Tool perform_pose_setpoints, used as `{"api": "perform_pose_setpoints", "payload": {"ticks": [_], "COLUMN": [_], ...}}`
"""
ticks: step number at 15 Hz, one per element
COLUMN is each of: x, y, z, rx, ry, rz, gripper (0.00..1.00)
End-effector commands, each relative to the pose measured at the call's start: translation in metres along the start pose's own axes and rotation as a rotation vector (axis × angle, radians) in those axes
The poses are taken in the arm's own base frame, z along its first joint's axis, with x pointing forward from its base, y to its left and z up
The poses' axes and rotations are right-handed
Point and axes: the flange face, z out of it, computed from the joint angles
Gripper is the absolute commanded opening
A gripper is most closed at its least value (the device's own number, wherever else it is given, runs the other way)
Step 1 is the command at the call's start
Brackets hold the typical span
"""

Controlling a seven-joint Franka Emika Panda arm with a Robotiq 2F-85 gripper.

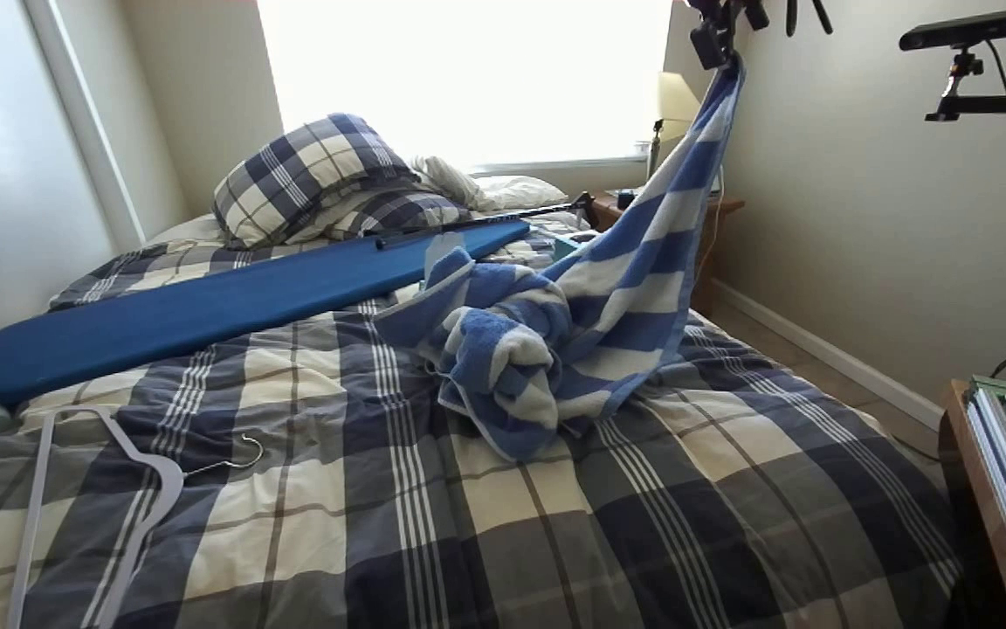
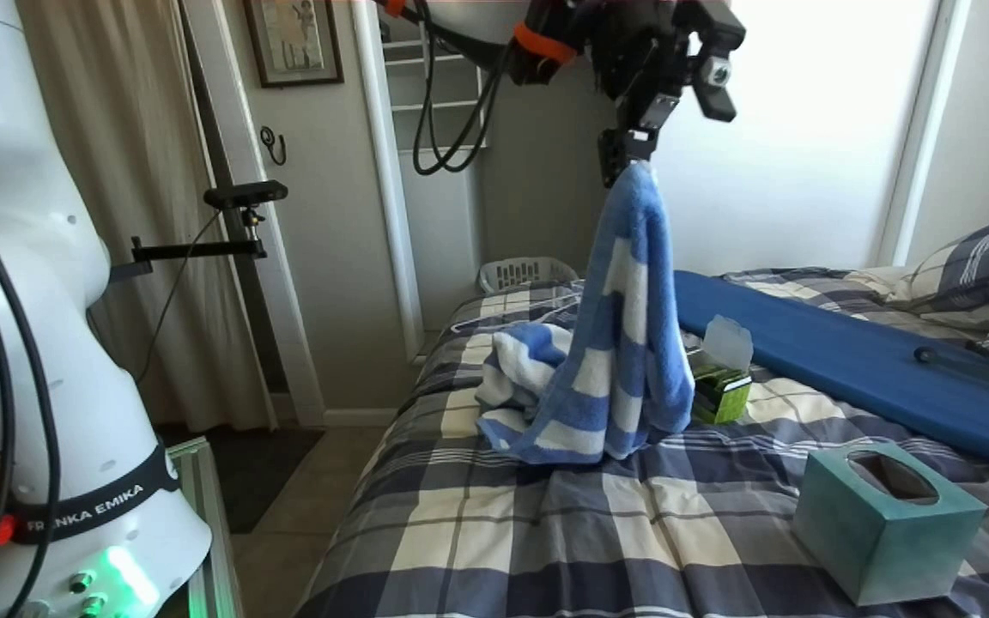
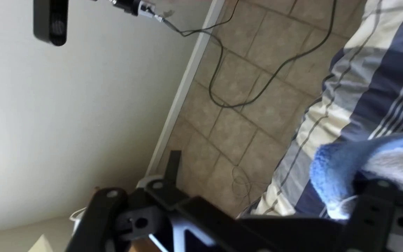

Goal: Move the towel to the right

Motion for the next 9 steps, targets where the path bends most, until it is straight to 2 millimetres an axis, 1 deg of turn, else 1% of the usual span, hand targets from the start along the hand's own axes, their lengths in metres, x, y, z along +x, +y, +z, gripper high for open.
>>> {"api": "perform_pose_setpoints", "payload": {"ticks": [1,3,6,9], "x": [0.017,0.029,0.045,0.054], "y": [0.025,0.03,0.031,0.025], "z": [0.004,0.008,0.024,0.045], "rx": [-0.107,-0.098,-0.014,0.108], "ry": [0.13,0.217,0.294,0.229], "rz": [0.098,0.172,0.312,0.425], "gripper": [1.0,1.0,1.0,1.0]}}
